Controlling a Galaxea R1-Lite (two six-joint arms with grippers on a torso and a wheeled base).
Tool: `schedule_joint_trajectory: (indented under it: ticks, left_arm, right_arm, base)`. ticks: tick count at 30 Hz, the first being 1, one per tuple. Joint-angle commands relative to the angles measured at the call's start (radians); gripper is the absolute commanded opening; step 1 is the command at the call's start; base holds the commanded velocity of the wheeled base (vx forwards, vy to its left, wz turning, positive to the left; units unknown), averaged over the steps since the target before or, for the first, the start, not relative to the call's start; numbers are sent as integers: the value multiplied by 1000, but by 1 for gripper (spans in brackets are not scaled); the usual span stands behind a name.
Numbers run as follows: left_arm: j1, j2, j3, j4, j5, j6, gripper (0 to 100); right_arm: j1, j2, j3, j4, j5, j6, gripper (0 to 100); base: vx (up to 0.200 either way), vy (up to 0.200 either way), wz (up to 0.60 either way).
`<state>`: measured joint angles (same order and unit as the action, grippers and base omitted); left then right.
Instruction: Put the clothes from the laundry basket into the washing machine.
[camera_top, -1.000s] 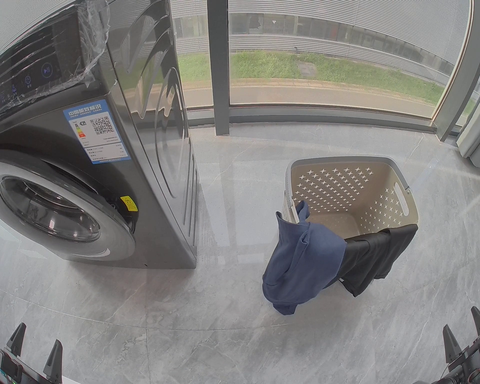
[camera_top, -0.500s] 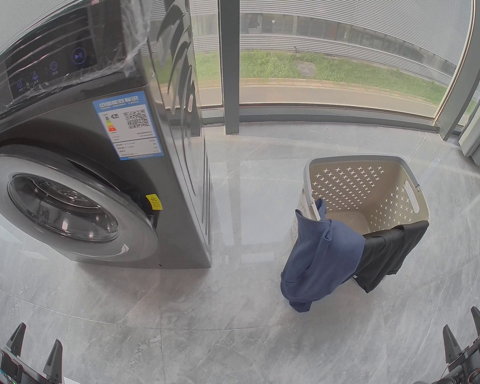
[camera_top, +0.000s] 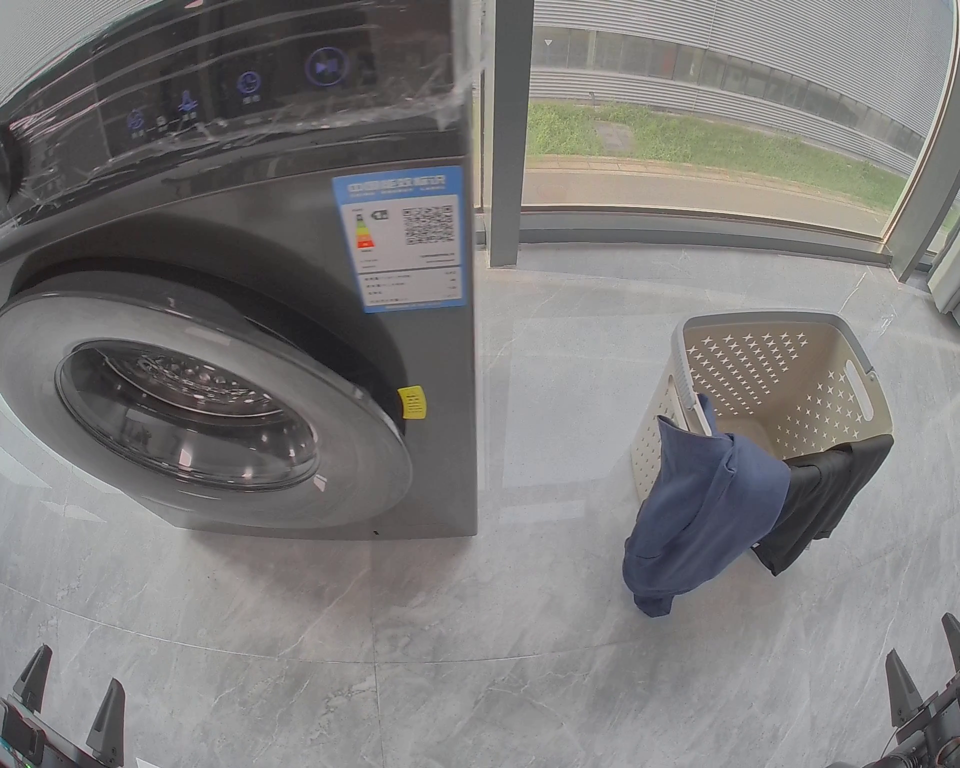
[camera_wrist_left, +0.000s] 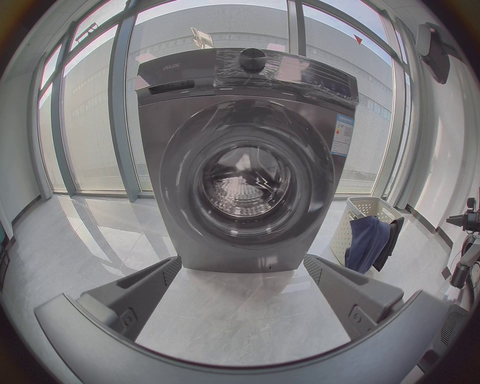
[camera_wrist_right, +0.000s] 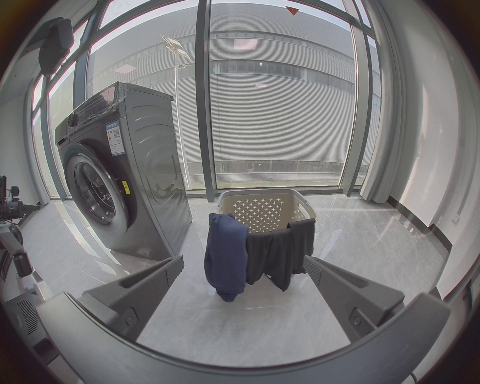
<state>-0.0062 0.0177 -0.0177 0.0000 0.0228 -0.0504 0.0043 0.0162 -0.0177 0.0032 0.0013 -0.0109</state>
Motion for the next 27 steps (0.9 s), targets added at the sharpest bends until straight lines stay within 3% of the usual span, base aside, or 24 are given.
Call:
schedule_joint_trajectory:
  ticks: [1,11,27]
  left_arm:
    - [0,-12,16,0,0,0,100]
    - [0,-12,16,0,0,0,100]
    - [0,-12,16,0,0,0,100]
  right_arm:
    - [0,-16,16,0,0,0,100]
    - [0,-16,16,0,0,-1,100]
    - [0,-16,16,0,2,-1,100]
  base:
    - [0,200,0]
    - [0,20,0]
    - [0,200,0]
